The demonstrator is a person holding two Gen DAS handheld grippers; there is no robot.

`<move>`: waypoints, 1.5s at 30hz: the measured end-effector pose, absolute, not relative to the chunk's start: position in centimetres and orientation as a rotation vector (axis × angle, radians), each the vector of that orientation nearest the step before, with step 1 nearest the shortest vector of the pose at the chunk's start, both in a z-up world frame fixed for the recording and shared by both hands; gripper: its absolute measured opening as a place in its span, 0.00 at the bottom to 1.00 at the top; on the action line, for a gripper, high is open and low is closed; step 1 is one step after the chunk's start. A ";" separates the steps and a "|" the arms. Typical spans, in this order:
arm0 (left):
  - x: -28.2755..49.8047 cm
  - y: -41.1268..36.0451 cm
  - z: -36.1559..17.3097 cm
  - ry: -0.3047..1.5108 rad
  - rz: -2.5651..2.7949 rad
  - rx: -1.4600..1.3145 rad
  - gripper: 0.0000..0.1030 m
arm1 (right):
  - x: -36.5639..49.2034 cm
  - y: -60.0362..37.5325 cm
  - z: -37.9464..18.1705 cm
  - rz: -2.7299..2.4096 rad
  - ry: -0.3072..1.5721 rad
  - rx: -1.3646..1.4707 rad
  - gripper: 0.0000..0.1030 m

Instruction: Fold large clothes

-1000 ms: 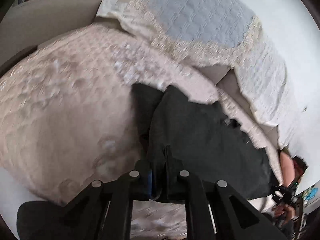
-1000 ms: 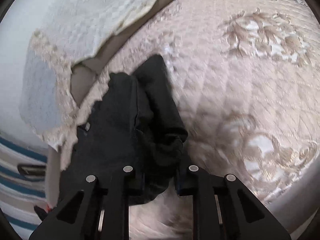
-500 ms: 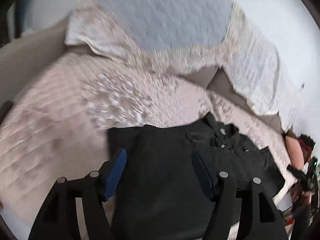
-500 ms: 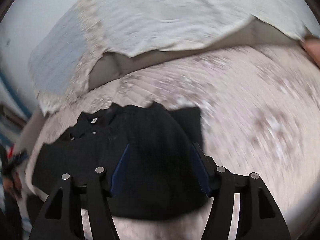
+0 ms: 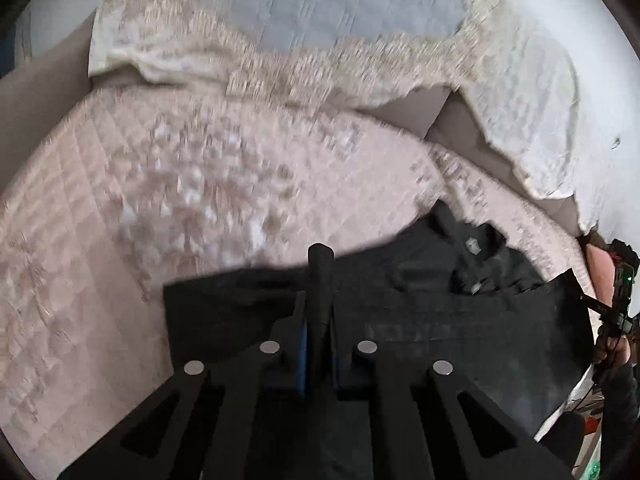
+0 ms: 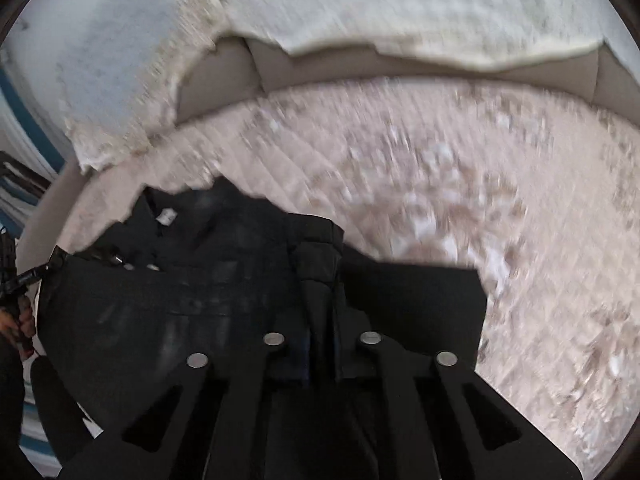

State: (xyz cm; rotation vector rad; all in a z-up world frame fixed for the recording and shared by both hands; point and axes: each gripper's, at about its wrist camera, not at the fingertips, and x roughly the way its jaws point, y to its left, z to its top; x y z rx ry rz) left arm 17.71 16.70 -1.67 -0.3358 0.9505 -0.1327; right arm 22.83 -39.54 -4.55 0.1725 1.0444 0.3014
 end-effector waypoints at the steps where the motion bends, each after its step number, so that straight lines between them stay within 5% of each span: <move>1: 17.6 16.6 -0.6 0.915 -0.138 -0.323 0.07 | 22.6 -39.6 -3.6 0.305 1.010 0.177 0.06; 6: 19.3 16.2 1.7 0.787 -0.120 -0.307 0.07 | 22.7 -41.9 -0.5 0.230 0.863 0.254 0.06; 12: 24.0 14.5 -6.5 0.951 0.004 -0.217 0.09 | 25.6 -42.4 -8.3 0.093 1.023 0.269 0.10; 22: 23.8 15.9 -8.4 0.949 0.082 -0.257 0.15 | 25.9 -42.2 -10.7 0.038 0.994 0.238 0.19; 32: 18.8 16.0 -1.6 0.848 0.079 -0.261 0.34 | 20.9 -41.7 -4.2 0.020 0.890 0.175 0.39; 36: 14.1 14.1 0.7 0.760 0.014 -0.230 0.50 | 16.9 -41.0 -2.6 0.045 0.851 0.153 0.41; 45: 14.5 13.6 -6.0 0.887 0.036 -0.204 0.49 | 17.4 -43.4 -8.8 -0.087 1.004 0.139 0.39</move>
